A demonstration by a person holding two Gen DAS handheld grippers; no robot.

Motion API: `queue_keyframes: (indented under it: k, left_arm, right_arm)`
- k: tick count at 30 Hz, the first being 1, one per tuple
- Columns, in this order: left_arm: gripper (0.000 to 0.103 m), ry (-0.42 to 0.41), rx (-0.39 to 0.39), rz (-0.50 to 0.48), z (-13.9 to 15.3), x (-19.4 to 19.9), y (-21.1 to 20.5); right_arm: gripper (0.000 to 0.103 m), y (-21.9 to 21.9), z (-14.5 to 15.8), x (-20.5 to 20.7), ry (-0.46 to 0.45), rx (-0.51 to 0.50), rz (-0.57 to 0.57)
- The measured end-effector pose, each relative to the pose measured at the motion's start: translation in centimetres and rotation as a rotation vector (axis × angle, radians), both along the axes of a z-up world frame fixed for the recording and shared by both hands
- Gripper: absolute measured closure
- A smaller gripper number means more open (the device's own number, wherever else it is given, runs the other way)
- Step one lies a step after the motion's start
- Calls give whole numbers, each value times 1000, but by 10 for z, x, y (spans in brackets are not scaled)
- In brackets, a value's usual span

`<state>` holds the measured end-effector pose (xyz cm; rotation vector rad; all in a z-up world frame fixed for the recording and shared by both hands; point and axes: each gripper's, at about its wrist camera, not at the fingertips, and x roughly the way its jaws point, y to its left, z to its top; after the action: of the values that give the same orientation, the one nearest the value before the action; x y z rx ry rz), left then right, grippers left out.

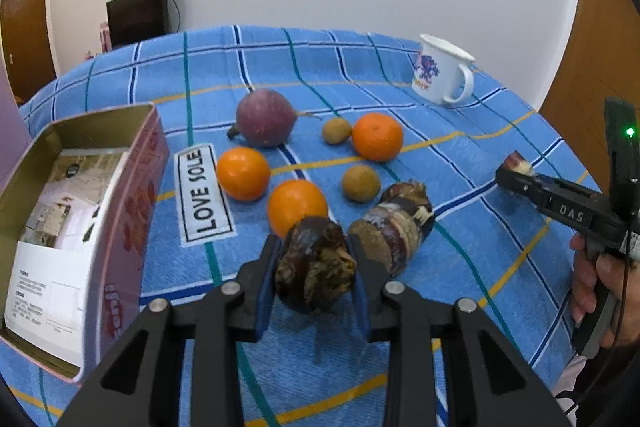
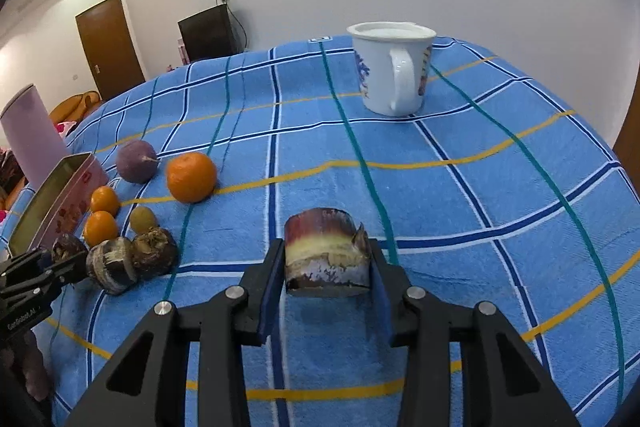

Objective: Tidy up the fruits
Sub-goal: 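Carry the cylinder in the right tool and mangosteen in the left tool over the tin box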

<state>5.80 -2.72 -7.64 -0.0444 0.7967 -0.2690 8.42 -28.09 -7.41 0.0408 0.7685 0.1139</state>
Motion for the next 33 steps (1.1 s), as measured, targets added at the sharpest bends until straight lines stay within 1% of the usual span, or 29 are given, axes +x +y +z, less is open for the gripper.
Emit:
queue_keyframes:
  k: [7,14,24,33]
  left_arm:
    - [69,-59,-1,9,9,-7,2]
    - [69,-90,-18,33,13,-11,10]
    - [69,-155,20,79,21,-18,20]
    - [69,-208,34,115,31,-24,29]
  right_arm:
    - [62,19,3,-5,-21,3,65]
    - [62,39,9,-11,-45,2,117]
    - [62,69,18,-13,-70,9,202]
    - [62,93,23,-14,-95,24,263]
